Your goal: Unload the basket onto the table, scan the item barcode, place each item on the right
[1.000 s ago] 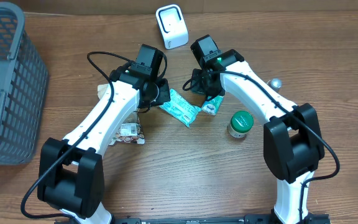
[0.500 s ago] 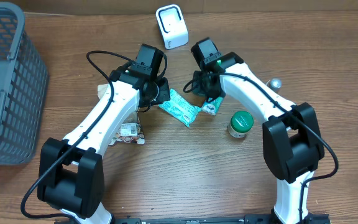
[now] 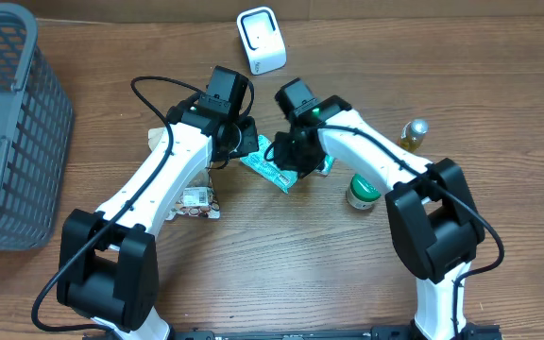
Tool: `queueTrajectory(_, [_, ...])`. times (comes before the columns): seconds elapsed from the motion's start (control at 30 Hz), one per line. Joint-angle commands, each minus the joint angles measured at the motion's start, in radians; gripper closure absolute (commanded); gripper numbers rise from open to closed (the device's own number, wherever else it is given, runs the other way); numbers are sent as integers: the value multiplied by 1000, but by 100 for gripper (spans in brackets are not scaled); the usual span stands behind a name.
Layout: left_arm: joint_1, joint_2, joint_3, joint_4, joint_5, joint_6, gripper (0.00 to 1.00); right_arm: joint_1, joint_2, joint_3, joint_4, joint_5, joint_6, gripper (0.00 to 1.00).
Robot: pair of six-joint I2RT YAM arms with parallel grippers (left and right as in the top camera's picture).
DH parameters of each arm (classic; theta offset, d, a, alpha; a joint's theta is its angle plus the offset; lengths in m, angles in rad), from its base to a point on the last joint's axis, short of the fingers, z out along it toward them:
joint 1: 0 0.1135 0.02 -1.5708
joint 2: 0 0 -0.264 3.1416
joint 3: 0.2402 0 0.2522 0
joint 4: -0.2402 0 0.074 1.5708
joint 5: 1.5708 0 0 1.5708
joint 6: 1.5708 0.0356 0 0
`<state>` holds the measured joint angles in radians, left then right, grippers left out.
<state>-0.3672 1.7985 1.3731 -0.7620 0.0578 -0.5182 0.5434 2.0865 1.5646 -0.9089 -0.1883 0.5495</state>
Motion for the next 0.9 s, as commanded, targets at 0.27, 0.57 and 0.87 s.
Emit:
queueTrajectory(0.27, [-6,14,-10,-19,-17,-2,96,-148,1,82,3,-15,-33,0])
queueTrajectory(0.57, [-6,14,-10,8,-17,-3,96,-177,1,82,6,-15,-33,0])
queueTrajectory(0.87, [-6,14,-10,3,-16,-3,96,-177,1,82,6,-15,-33,0])
